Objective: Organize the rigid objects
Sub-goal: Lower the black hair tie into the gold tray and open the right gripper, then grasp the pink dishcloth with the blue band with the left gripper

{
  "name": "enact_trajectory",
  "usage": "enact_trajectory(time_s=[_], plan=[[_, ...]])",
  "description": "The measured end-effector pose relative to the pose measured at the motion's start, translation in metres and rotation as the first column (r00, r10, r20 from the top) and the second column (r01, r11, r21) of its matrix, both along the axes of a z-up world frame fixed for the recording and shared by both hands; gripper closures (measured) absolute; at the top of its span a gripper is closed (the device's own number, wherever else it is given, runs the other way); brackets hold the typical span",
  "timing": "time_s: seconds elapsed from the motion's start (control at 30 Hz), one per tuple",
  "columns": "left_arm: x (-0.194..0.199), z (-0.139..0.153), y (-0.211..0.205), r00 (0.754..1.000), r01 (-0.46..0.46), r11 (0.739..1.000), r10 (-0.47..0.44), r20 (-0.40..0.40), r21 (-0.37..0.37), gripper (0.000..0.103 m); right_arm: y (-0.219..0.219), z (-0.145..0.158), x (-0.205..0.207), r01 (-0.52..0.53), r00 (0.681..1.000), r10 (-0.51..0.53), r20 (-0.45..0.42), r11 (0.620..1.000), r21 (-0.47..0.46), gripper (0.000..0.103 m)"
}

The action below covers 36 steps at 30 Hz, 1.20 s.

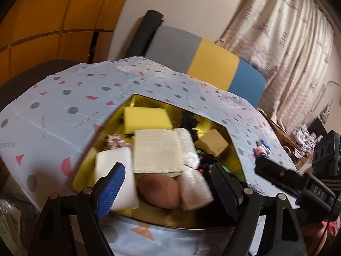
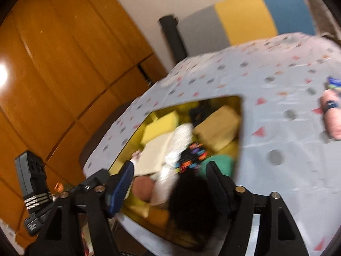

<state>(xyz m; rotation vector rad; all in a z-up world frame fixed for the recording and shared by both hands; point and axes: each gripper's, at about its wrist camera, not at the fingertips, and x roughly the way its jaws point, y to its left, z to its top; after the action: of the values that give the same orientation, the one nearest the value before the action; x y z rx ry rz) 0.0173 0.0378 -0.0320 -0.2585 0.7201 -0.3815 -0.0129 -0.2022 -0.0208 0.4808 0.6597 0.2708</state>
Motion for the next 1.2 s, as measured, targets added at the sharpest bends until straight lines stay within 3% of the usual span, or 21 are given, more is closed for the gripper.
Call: enact_trajectory(time_s=[0.23,0.4,0.8,1.07,1.2], plan=[[-0.001,0.014,-0.053,0.990,0.138,0.990,-0.138,0.011,0.034,0.019,-0.060,-0.014,-0.015,0.178,0.981,-0.184,-0.060,0.979,-0.096,0.025],[-0.001,0.024,-0.095,0.972,0.235,0.971,-0.235,0.008,0.044,0.019,-0.116,-0.042,-0.029,0.300,0.930,-0.334,-0.156,0.931,-0.208,0.021],[0.006,0.037,-0.212,0.904,0.428,0.902,-0.426,-0.033,0.062,0.019,-0.234,-0.056,-0.052,0.477,0.834,-0.539,-0.117,0.812,-0.337,0.016],[0.031,0.029,-0.295,0.857,0.512,0.857,-0.506,-0.096,0.061,0.019,-0.281,-0.067,-0.047,0.539,0.784,-0.616,-0.074,0.736,-0.410,0.013],[0.045,0.013,-0.343,0.831,0.553,0.826,-0.540,-0.131,0.105,0.019,-0.295,-0.080,-0.046,0.561,0.763,-0.639,-0.093,0.727,-0.396,0.012]])
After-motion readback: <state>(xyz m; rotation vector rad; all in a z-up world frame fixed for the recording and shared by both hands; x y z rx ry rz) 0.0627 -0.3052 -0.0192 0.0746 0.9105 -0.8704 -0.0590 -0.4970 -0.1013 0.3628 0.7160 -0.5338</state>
